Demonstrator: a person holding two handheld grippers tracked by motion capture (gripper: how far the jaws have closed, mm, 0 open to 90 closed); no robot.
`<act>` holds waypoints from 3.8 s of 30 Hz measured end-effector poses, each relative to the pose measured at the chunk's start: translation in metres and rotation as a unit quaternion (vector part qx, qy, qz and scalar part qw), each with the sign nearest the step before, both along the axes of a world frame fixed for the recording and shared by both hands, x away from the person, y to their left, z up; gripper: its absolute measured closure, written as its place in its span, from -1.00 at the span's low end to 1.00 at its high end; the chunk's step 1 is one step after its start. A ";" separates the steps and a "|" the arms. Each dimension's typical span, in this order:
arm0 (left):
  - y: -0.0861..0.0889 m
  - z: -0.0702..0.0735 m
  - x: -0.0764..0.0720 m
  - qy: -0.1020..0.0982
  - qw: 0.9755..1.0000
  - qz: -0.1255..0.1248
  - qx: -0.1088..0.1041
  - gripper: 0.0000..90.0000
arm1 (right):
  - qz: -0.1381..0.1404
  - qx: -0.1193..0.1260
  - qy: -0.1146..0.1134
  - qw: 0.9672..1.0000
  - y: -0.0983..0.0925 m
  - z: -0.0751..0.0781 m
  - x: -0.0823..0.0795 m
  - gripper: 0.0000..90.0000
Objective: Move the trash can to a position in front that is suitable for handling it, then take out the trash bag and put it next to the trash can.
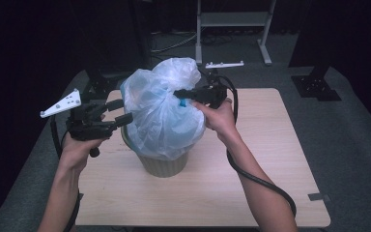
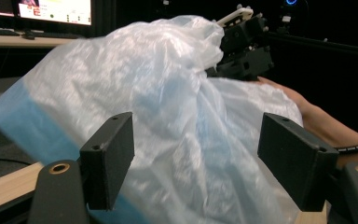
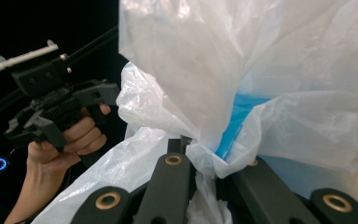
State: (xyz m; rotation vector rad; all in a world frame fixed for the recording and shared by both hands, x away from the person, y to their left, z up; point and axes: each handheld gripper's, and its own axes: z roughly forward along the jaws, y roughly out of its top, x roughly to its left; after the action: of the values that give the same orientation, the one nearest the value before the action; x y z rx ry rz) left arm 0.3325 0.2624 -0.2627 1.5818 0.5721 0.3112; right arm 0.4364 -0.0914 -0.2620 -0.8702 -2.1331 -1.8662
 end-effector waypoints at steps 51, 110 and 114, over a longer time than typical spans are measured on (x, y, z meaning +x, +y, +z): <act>-0.015 -0.013 0.006 0.024 0.999 0.009 0.023 -0.78 | -0.133 0.053 -0.019 0.989 -0.152 0.041 -0.017 0.95; -0.006 -0.031 0.008 0.039 0.999 0.016 0.032 -0.78 | -0.134 -0.059 0.068 0.987 -0.115 -0.106 0.011 0.95; -0.004 -0.035 0.008 0.043 0.998 0.019 0.031 -0.78 | -0.129 -0.062 0.069 0.987 -0.109 -0.111 0.012 0.94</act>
State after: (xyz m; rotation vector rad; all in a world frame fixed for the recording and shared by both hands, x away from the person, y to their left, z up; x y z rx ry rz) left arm 0.3409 0.2587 -0.2980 1.6515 0.6650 0.2914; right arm 0.4482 -0.2002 -0.3731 -1.3205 -2.1553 -1.7361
